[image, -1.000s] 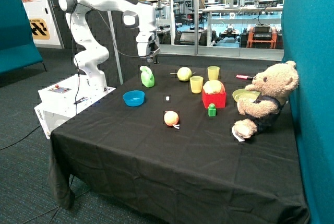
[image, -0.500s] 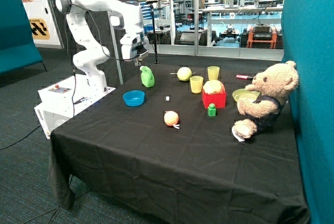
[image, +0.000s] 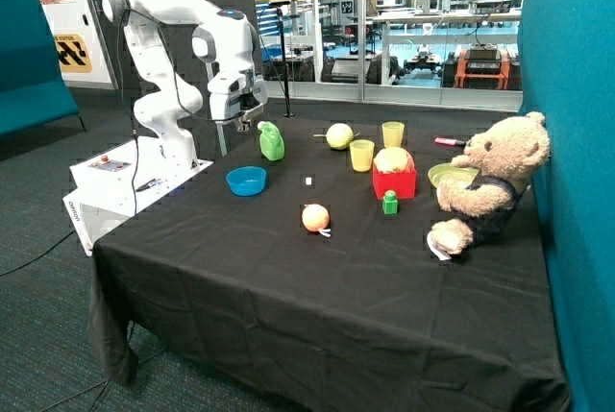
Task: Roll the dices in the bowl
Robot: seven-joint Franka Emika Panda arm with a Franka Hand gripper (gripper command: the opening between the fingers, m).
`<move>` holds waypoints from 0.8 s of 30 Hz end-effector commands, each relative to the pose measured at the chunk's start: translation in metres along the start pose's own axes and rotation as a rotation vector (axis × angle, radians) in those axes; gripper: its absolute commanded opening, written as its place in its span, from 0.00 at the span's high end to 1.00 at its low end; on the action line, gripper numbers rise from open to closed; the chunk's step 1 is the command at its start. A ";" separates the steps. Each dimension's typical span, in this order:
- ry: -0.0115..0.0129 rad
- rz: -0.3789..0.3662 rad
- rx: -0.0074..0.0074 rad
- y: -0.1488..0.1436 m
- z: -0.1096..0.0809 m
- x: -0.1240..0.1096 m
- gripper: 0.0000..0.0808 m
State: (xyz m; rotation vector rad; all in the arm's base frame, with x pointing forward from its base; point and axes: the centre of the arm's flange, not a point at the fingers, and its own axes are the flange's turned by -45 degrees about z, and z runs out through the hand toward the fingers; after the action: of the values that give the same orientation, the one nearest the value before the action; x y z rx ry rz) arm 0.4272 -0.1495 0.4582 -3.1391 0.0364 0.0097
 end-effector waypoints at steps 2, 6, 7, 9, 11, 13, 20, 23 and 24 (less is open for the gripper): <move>0.0062 0.000 -0.0022 0.006 0.010 -0.004 1.00; 0.0062 -0.017 -0.0023 0.001 0.010 -0.003 0.73; 0.0062 -0.019 -0.0023 0.000 0.010 -0.002 0.64; 0.0062 -0.025 -0.0023 -0.002 0.011 -0.001 0.48; 0.0062 -0.030 -0.0023 -0.004 0.011 0.000 0.42; 0.0062 -0.036 -0.0023 -0.005 0.011 0.002 0.34; 0.0061 -0.049 -0.0024 -0.008 0.013 0.003 0.26; 0.0061 -0.049 -0.0024 -0.008 0.014 0.003 0.26; 0.0061 -0.049 -0.0024 -0.008 0.014 0.003 0.26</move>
State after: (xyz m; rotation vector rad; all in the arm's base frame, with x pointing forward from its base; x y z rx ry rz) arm 0.4290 -0.1437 0.4466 -3.1445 -0.0249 0.0026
